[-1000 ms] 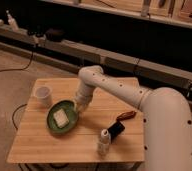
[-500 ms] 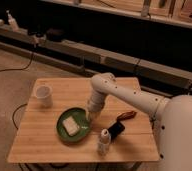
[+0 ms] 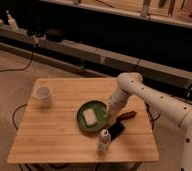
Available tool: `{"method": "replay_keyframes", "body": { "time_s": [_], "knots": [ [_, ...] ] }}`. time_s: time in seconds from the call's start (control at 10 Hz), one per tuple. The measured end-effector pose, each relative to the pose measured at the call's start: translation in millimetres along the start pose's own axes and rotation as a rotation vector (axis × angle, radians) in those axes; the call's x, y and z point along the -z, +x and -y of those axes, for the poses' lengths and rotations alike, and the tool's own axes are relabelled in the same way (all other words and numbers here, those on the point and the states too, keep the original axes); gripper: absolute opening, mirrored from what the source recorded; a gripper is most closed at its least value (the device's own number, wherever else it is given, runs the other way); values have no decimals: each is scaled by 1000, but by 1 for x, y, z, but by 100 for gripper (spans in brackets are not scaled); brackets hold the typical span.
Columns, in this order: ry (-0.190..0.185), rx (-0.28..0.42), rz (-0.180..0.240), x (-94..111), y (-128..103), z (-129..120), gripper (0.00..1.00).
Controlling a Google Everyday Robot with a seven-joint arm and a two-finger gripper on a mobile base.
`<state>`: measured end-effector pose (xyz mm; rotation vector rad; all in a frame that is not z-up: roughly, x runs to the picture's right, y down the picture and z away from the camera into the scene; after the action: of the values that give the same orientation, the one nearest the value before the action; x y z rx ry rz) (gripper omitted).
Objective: Drag the ceramic bowl in a circle
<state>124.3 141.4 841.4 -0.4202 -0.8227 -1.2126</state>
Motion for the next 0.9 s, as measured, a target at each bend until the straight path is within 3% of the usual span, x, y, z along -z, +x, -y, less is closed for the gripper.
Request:
{"method": "replay_keyframes", "body": {
  "time_s": [0.3,0.5,0.7,0.9],
  "knots": [
    [-17,-118,-51,15,42,-17,12],
    [-23,-146,-75,14,72,-7,12],
    [-15,-156,-90,13,104,21,12],
    [-3,-132,-92,11,120,55,12]
  ]
}}
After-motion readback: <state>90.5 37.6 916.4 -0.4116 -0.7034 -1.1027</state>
